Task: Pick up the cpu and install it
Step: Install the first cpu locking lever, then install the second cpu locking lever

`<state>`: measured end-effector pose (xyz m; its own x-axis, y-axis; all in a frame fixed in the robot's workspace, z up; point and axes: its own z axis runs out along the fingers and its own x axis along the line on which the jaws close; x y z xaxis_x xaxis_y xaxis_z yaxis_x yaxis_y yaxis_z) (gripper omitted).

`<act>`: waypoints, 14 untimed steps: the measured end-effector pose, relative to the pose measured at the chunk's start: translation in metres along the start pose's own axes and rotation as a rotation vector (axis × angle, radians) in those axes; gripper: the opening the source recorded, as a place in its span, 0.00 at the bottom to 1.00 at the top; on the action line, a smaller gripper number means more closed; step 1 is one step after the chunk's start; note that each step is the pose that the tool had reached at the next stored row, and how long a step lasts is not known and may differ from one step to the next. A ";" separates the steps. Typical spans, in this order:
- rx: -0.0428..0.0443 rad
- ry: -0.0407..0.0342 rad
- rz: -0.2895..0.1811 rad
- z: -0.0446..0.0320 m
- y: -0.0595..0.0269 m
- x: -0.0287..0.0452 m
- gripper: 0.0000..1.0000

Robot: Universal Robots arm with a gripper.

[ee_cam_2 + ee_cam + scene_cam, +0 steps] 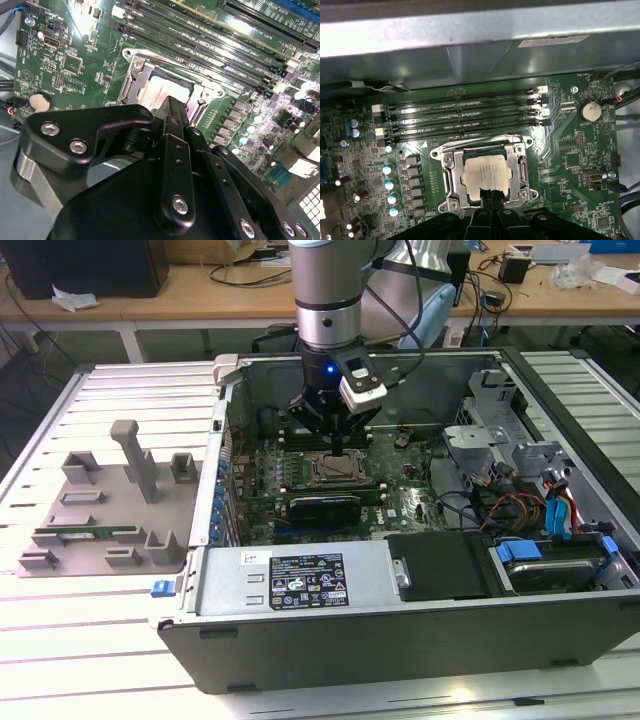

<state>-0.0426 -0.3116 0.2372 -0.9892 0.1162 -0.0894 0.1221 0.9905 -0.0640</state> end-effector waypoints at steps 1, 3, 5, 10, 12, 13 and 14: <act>0.0000 0.0000 0.000 0.0000 0.0000 0.0000 0.11; 0.0000 -0.0001 -0.001 -0.0001 -0.0001 0.0000 0.11; -0.0002 -0.0001 -0.002 0.0000 -0.0001 0.0000 0.11; -0.0001 -0.0001 -0.003 -0.0001 -0.0001 0.0000 0.11; -0.0002 -0.0002 -0.003 -0.0001 -0.0001 0.0000 0.11; -0.0002 -0.0002 -0.004 -0.0001 -0.0001 0.0000 0.11; -0.0003 -0.0003 -0.004 -0.0001 -0.0001 0.0000 0.11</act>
<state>-0.0426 -0.3117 0.2372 -0.9897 0.1120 -0.0894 0.1180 0.9909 -0.0641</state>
